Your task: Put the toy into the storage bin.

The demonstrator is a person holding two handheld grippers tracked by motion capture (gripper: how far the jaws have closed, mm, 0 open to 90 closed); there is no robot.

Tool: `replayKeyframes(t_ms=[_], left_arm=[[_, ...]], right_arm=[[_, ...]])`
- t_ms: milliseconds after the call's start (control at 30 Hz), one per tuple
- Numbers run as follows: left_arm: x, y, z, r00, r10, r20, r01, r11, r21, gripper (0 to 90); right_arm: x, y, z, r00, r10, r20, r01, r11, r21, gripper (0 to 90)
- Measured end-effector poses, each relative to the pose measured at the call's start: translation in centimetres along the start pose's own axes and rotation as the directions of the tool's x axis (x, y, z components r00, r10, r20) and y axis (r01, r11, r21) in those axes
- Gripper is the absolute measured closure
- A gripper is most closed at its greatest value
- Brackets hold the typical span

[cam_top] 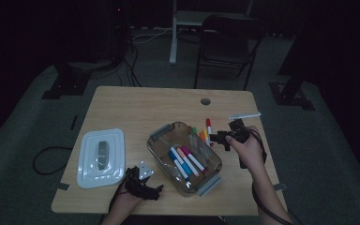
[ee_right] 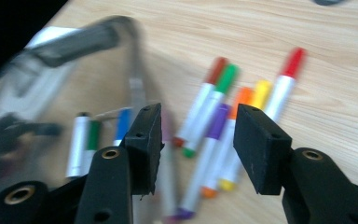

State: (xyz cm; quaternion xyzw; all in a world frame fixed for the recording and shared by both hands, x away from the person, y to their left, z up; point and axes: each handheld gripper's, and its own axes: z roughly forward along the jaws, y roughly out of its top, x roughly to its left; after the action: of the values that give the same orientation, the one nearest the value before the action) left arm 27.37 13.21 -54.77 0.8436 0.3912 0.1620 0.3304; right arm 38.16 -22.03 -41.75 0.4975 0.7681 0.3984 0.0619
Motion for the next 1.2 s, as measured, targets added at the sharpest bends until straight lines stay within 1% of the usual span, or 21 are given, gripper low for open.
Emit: replayKeyframes(t_ms=[67, 133, 233, 267, 300, 333, 367, 433, 467, 633, 667, 733, 767, 800, 867, 933, 1033, 1067, 1133, 1167, 1200], left_arm=[[0.0, 0.0, 0.0, 1.0, 0.002, 0.001, -0.002, 1.0, 0.003, 0.5], [0.0, 0.0, 0.0, 1.0, 0.002, 0.001, -0.002, 1.0, 0.004, 0.5], [0.0, 0.0, 0.0, 1.0, 0.002, 0.001, -0.002, 1.0, 0.004, 0.5], [0.0, 0.0, 0.0, 1.0, 0.002, 0.001, -0.002, 1.0, 0.004, 0.5], [0.0, 0.0, 0.0, 1.0, 0.002, 0.002, -0.002, 1.0, 0.003, 0.5], [0.0, 0.0, 0.0, 1.0, 0.002, 0.002, -0.002, 1.0, 0.003, 0.5], [0.0, 0.0, 0.0, 1.0, 0.002, 0.001, -0.002, 1.0, 0.004, 0.5], [0.0, 0.0, 0.0, 1.0, 0.002, 0.001, -0.002, 1.0, 0.004, 0.5], [0.0, 0.0, 0.0, 1.0, 0.002, 0.001, -0.002, 1.0, 0.003, 0.5], [0.0, 0.0, 0.0, 1.0, 0.002, 0.002, -0.002, 1.0, 0.004, 0.5], [0.0, 0.0, 0.0, 1.0, 0.002, 0.001, -0.002, 1.0, 0.003, 0.5], [0.0, 0.0, 0.0, 1.0, 0.004, 0.001, -0.004, 1.0, 0.004, 0.5], [0.0, 0.0, 0.0, 1.0, 0.004, 0.001, -0.004, 1.0, 0.003, 0.5], [0.0, 0.0, 0.0, 1.0, 0.004, 0.001, -0.004, 1.0, 0.004, 0.5], [0.0, 0.0, 0.0, 1.0, 0.004, 0.001, -0.004, 1.0, 0.003, 0.5], [0.0, 0.0, 0.0, 1.0, 0.004, 0.001, -0.004, 1.0, 0.003, 0.5], [0.0, 0.0, 0.0, 1.0, 0.004, 0.001, -0.004, 1.0, 0.003, 0.5], [0.0, 0.0, 0.0, 1.0, 0.004, 0.001, -0.004, 1.0, 0.004, 0.5], [0.0, 0.0, 0.0, 1.0, 0.004, 0.001, -0.004, 1.0, 0.004, 0.5], [0.0, 0.0, 0.0, 1.0, 0.003, 0.001, -0.003, 1.0, 0.003, 0.5], [0.0, 0.0, 0.0, 1.0, 0.003, 0.001, -0.003, 1.0, 0.004, 0.5]], right_arm=[[-1.3, -0.3, 0.6, 0.9992, 0.035, 0.02, -0.035, 0.999, 0.002, 51.8], [-2.4, -0.6, 1.6, 0.9975, 0.048, 0.051, -0.049, 0.999, 0.002, 52.5], [-3.8, -1.0, 3.3, 0.9935, 0.074, 0.086, -0.077, 0.997, 0.026, 54.2], [-4.2, -1.1, 3.8, 0.9913, 0.082, 0.103, -0.086, 0.996, 0.034, 56.1], [-4.6, -1.1, 4.3, 0.9893, 0.098, 0.108, -0.102, 0.994, 0.033, 56.2], [-4.6, -1.1, 4.3, 0.9893, 0.098, 0.108, -0.102, 0.994, 0.033, 56.2], [-5.2, -1.1, 5.4, 0.9847, 0.112, 0.133, -0.118, 0.992, 0.036, 58.5], [-5.7, -0.8, 6.3, 0.9808, 0.12, 0.153, -0.127, 0.991, 0.037, 58.8], [-5.8, -0.7, 6.8, 0.9786, 0.131, 0.159, -0.138, 0.99, 0.034, 58.9], [-6.7, 0.1, 9.0, 0.9704, 0.149, 0.19, -0.157, 0.987, 0.028, 60.3], [-6.8, 0.2, 9.4, 0.9687, 0.156, 0.194, -0.165, 0.986, 0.035, 60.4], [-6.9, 0.5, 10.1, 0.9653, 0.16, 0.206, -0.17, 0.985, 0.032, 62.5], [-7.0, 0.6, 10.4, 0.964, 0.165, 0.209, -0.177, 0.983, 0.042, 62.6], [-7.1, 0.7, 10.8, 0.9634, 0.176, 0.202, -0.188, 0.981, 0.042, 62.6], [-7.1, 1.0, 11.4, 0.963, 0.17, 0.209, -0.185, 0.981, 0.053, 62.6], [-7.2, 1.2, 12.0, 0.9619, 0.18, 0.205, -0.194, 0.98, 0.048, 62.6], [-7.4, 1.4, 12.7, 0.9592, 0.182, 0.216, -0.201, 0.977, 0.068, 62.9], [-7.5, 1.4, 12.9, 0.9562, 0.188, 0.225, -0.209, 0.975, 0.073, 63.0], [-7.6, 1.4, 13.3, 0.9562, 0.183, 0.228, -0.209, 0.974, 0.093, 63.1], [-7.6, 1.3, 13.4, 0.9565, 0.186, 0.225, -0.21, 0.973, 0.091, 64.5], [-7.7, 1.2, 13.5, 0.9544, 0.193, 0.227, -0.217, 0.972, 0.085, 66.4]])
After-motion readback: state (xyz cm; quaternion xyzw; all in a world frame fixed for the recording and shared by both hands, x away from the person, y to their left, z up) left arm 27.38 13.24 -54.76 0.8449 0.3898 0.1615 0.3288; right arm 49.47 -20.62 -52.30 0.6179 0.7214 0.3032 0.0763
